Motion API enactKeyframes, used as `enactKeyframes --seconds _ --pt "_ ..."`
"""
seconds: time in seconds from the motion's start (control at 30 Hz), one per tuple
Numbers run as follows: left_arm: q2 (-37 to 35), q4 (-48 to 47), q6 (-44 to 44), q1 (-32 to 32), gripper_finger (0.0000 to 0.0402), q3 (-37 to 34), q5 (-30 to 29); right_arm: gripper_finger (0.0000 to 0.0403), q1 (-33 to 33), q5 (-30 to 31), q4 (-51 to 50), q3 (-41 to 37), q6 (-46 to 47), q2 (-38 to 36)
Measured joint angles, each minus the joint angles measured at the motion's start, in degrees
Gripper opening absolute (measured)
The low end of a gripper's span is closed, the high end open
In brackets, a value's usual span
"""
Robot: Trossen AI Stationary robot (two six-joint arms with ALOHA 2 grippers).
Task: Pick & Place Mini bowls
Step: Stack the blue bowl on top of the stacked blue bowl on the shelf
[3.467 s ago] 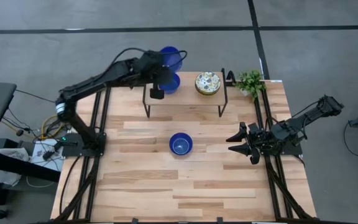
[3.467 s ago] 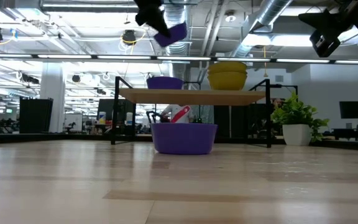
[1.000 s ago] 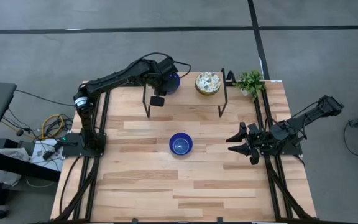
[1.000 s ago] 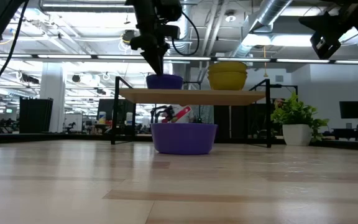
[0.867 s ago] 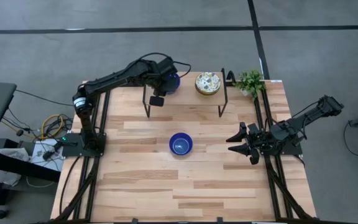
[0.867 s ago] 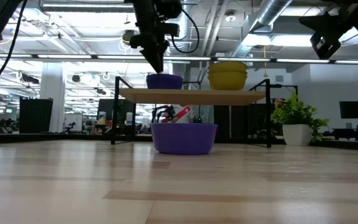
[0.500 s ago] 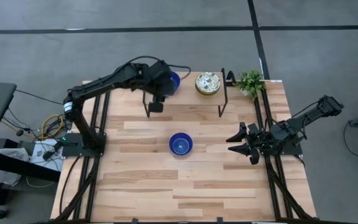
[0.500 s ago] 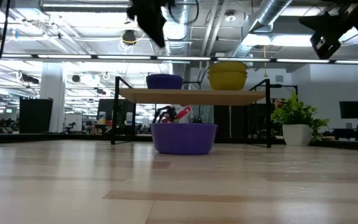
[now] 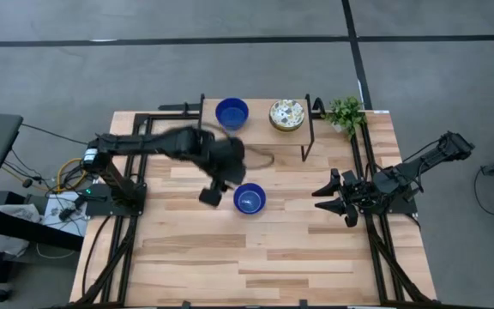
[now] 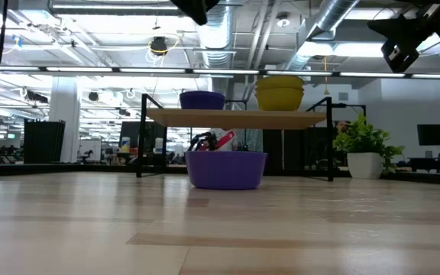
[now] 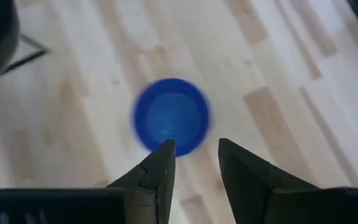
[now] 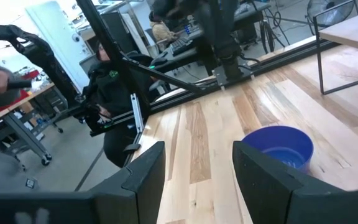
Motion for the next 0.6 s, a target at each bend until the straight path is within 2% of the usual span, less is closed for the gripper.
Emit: enactKeyframes --seconds 0.2,0.37,0.6 --pt "-0.03 5.75 -6.4 -7.49 0.0121 -7.3 -0.49 0.0178 0.0 -0.04 0.0 0.0 0.0 0.02" --pt "-0.03 10.63 -8.72 -12.87 0.0121 -13.54 -3.38 0.0176 0.0 -0.04 0.0 0.0 0.0 0.02" --pt "-0.05 16.2 -11.5 -17.11 0.013 -20.57 -6.63 0.0178 0.0 -0.04 0.02 0.0 0.0 0.02"
